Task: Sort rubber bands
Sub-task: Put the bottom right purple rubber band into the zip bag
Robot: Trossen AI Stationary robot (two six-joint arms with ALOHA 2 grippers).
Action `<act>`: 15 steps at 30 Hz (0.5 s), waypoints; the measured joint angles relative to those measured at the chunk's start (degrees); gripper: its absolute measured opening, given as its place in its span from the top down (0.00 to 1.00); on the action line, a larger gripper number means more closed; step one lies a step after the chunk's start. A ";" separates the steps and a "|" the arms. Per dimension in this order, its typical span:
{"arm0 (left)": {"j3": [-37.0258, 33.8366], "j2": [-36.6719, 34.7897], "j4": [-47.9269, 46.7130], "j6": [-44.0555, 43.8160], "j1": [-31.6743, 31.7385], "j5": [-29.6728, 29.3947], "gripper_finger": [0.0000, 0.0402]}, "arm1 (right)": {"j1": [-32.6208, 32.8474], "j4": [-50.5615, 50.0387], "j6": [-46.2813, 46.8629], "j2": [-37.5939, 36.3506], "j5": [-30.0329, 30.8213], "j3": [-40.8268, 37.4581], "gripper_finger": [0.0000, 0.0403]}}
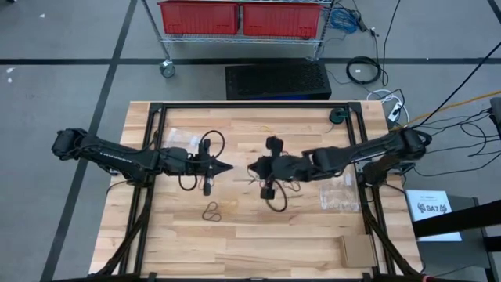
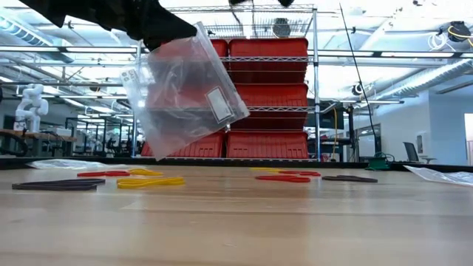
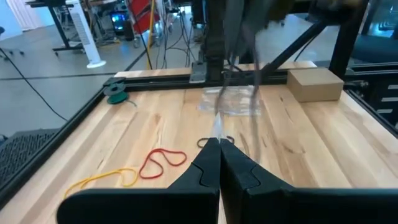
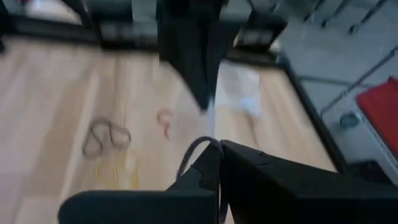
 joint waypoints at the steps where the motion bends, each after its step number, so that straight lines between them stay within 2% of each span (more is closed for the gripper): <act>1: 0.00 0.02 0.50 -0.05 0.00 0.04 1.00 | 0.00 0.79 -0.06 -0.70 -0.01 0.00 1.00; 5: -0.11 1.43 5.04 -1.54 -0.09 1.16 1.00 | 0.66 1.44 -1.00 -2.04 2.14 1.70 1.00; 9: -2.85 3.75 16.08 -1.54 -0.95 3.42 1.00 | 2.29 -0.67 -3.21 -2.02 7.11 5.75 1.00; 15: -7.53 5.42 32.62 -1.54 -1.48 2.87 1.00 | 5.51 -2.96 -4.74 -2.08 12.96 12.92 1.00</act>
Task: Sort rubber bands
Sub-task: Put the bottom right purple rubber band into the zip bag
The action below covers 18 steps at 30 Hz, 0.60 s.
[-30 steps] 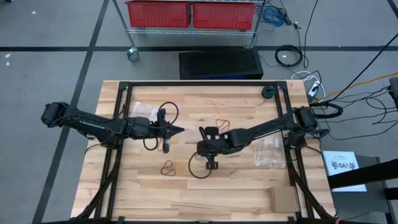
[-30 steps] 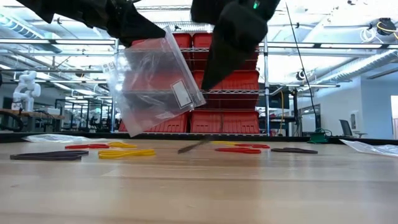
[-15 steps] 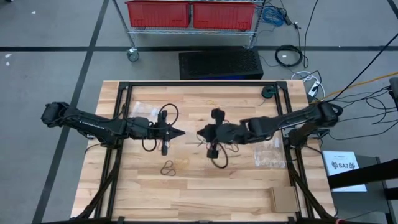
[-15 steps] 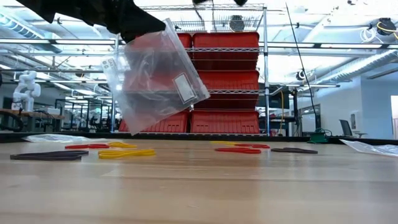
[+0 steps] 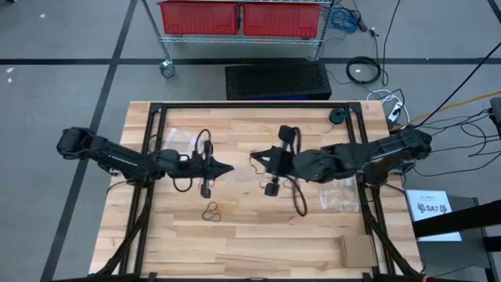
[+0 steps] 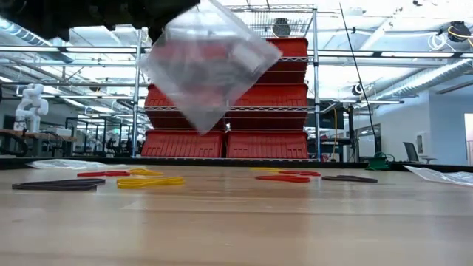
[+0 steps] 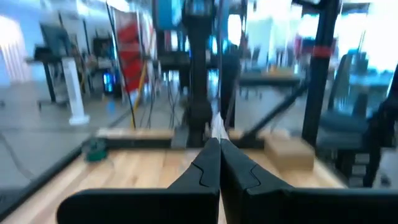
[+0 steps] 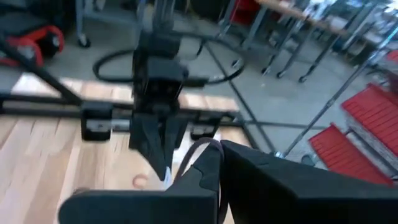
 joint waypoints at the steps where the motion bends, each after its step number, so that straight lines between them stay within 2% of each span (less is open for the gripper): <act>1: -0.90 0.31 2.85 0.00 -0.11 -0.01 1.00 | 0.42 -0.11 0.02 -0.03 0.98 0.67 1.00; 6: -4.00 2.99 15.47 0.00 -0.42 -0.08 1.00 | 1.41 -0.75 0.00 0.04 4.50 2.67 1.00; 15: -4.10 12.94 32.31 0.48 -1.03 -0.71 1.00 | -0.08 -0.13 1.41 0.69 4.67 2.68 1.00; 18: -4.10 14.79 35.36 0.43 -1.03 -0.87 1.00 | -0.42 -0.01 1.31 0.87 5.09 2.67 1.00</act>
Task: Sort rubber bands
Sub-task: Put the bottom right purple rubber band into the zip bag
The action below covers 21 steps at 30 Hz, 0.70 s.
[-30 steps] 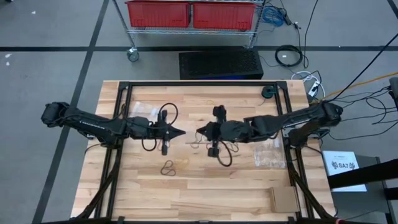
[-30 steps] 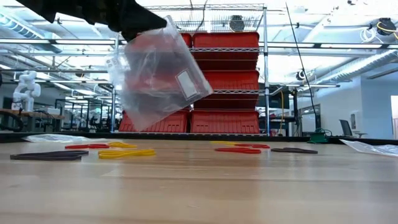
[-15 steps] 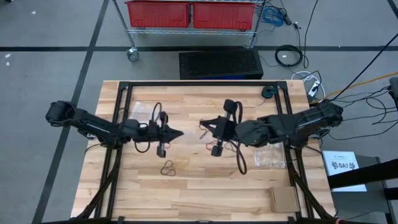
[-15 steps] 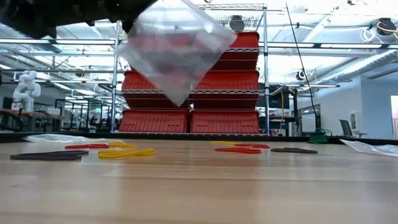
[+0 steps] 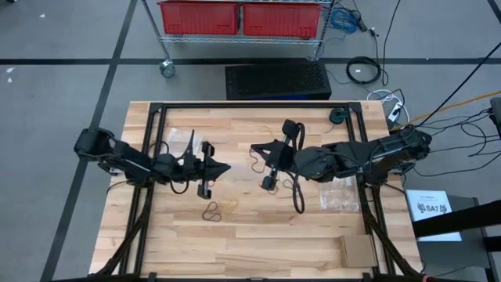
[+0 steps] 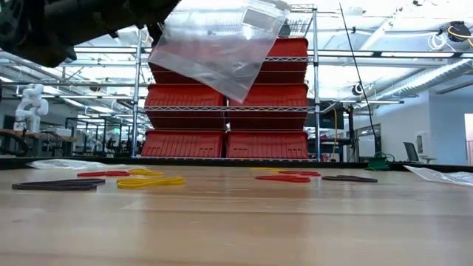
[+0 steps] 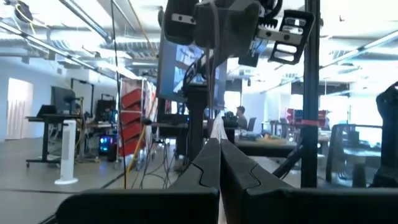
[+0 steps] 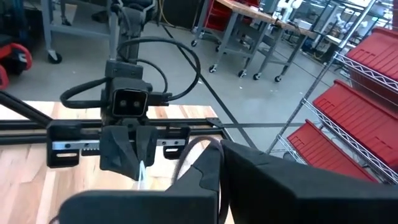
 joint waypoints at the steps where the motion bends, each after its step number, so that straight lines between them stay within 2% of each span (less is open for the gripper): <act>1: 0.00 0.22 0.25 -0.01 0.00 -0.01 1.00 | 0.00 0.06 -0.02 0.02 0.00 0.00 1.00; 21: 0.04 0.36 0.95 -0.08 0.00 -1.59 1.00 | 0.00 1.55 0.87 2.23 0.83 -0.02 1.00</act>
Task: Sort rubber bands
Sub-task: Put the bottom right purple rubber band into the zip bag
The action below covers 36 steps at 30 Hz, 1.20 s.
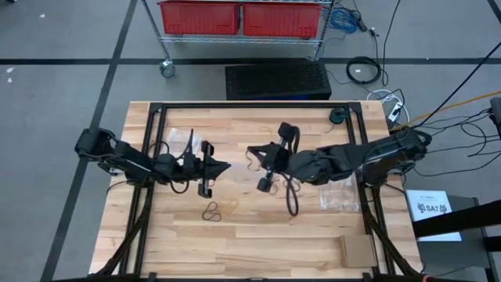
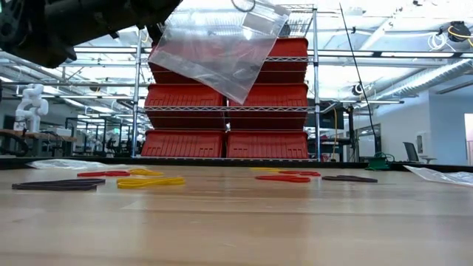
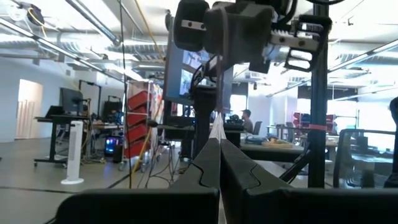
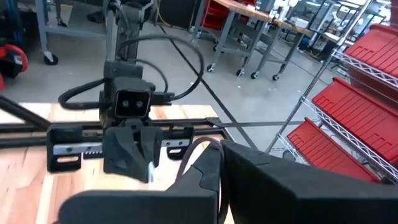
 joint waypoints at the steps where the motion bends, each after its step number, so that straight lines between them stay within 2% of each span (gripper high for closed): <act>1: 0.01 0.00 0.04 0.00 0.00 -0.01 1.00 | -0.01 0.12 0.12 0.46 0.01 0.00 1.00; 8: 0.04 0.00 0.09 -0.13 0.00 -0.01 1.00 | -0.49 -1.16 1.68 3.05 -0.16 -0.04 1.00; 14: 0.04 -0.02 0.23 -0.11 -0.11 0.01 1.00 | -1.47 -6.38 5.15 3.93 -0.35 -0.04 1.00; 24: 0.07 -0.04 1.09 0.15 -0.48 0.03 1.00 | -2.66 -8.49 8.08 5.81 -7.47 -0.02 1.00; 36: 0.07 -0.04 1.01 0.23 -0.48 0.03 1.00 | -2.67 -11.84 11.72 7.00 -10.43 -0.02 1.00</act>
